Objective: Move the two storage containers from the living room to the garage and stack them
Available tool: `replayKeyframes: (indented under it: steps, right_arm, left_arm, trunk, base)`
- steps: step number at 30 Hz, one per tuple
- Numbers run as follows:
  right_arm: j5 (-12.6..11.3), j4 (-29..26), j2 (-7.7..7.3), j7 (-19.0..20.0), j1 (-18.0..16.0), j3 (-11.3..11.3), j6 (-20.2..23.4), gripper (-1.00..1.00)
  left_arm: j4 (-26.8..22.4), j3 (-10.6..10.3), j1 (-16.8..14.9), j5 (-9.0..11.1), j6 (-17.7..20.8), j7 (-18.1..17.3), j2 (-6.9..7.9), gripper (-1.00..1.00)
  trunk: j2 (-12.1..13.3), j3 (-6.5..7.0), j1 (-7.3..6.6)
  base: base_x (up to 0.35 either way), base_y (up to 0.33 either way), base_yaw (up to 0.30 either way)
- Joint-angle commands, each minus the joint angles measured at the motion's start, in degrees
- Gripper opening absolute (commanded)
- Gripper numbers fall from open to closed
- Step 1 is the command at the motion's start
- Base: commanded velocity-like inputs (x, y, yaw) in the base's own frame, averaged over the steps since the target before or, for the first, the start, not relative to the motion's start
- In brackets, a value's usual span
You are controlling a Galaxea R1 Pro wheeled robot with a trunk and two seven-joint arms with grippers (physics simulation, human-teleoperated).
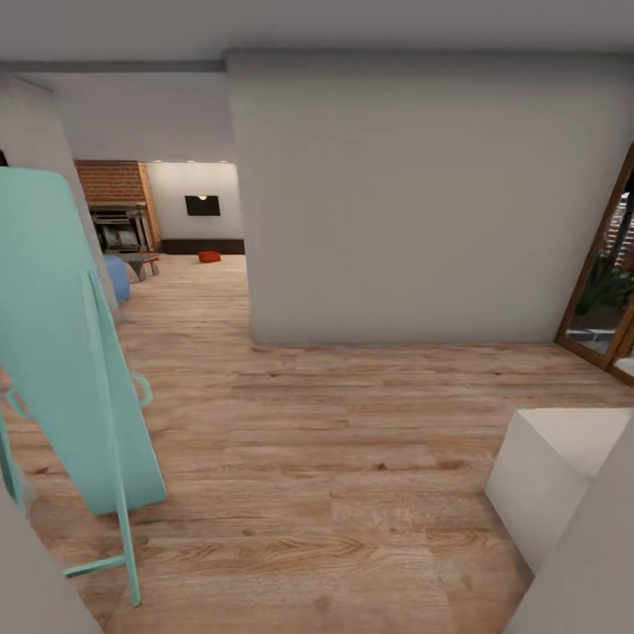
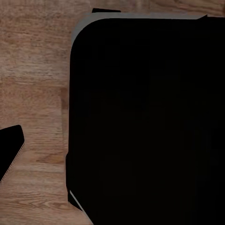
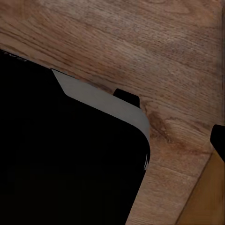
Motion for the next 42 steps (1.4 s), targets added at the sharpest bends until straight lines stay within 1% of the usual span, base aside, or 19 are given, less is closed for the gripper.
replayKeyframes:
  steps: [1, 33, 42]
  right_arm:
    - [-0.5, 0.2, 0.07, -0.1, -0.1, 0.5, -0.3, 1.00]
    - [-0.5, 0.2, 0.00, -0.1, -0.1, 0.4, -0.3, 1.00]
    - [-0.6, 0.2, 0.51, -0.1, -0.1, 0.5, -0.2, 1.00]
  left_arm:
    - [0.0, 0.2, 0.0, 0.3, -0.1, 0.0, 0.00, 1.00]
    - [0.0, 0.2, 0.0, 0.3, -0.1, 0.0, 0.00, 1.00]
    - [0.0, 0.2, 0.0, 0.3, -0.1, 0.0, 0.00, 1.00]
  trunk:
    - [0.0, -0.05, 0.03]
    - [0.0, -0.05, 0.03]
    - [0.0, -0.05, 0.03]
  base:
    - [0.322, 0.000, 0.000]
    - [0.322, 0.000, 0.000]
    - [0.322, 0.000, 0.000]
